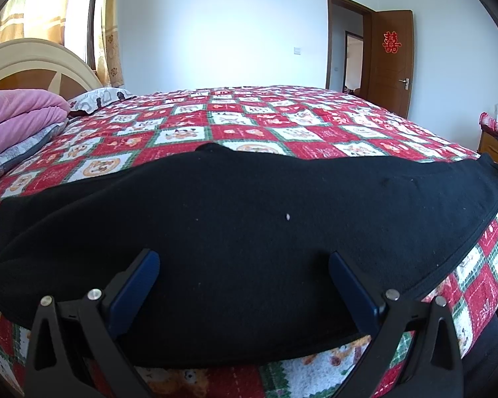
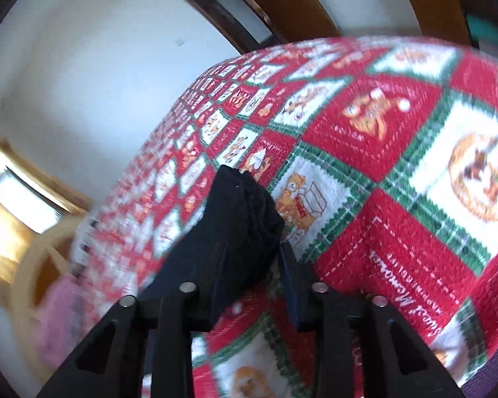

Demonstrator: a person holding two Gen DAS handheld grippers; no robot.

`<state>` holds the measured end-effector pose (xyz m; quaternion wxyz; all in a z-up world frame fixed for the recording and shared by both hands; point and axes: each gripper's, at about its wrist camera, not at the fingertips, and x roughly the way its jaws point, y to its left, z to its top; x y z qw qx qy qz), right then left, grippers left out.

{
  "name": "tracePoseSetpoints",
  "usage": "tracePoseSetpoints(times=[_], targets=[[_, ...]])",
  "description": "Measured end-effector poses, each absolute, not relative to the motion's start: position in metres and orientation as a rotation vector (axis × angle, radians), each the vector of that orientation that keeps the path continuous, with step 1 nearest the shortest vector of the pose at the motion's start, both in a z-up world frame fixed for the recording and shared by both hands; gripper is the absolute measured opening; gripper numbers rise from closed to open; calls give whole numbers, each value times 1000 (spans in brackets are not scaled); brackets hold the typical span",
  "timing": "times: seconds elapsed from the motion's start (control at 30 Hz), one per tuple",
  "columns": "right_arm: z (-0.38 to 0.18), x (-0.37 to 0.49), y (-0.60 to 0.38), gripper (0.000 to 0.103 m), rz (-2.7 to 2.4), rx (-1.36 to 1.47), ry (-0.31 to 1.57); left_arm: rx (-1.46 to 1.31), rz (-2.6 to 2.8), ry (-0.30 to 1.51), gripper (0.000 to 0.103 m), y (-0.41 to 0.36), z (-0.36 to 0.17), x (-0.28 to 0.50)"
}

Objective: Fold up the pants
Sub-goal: 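Grasp the black pants end with the right tool and lift it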

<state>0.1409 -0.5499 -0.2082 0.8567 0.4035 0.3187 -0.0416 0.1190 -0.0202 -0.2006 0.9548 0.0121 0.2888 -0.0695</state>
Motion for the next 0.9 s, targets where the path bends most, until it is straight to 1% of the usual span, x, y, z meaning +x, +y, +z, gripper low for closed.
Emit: tracePoseSetpoints(times=[0.23, 0.33, 0.37, 0.43, 0.47, 0.67, 0.9], targets=[[-209, 162, -530, 36, -118, 698, 670, 23, -139, 586, 103, -21, -201, 119], [-210, 164, -530, 35, -115, 679, 667, 16, -145, 592, 103, -19, -200, 119], [-209, 164, -529, 26, -113, 666, 667, 10, -150, 595, 103, -17, -199, 119], [-210, 162, -531, 14, -122, 661, 663, -12, -151, 594, 103, -11, -195, 118], [-212, 161, -533, 12, -120, 670, 660, -23, -143, 591, 103, -7, -193, 117], [-210, 154, -533, 11, -87, 686, 591, -69, -41, 543, 103, 35, -180, 117], [-192, 149, -510, 11, -90, 570, 538, -95, 81, 607, 103, 93, -189, 132]])
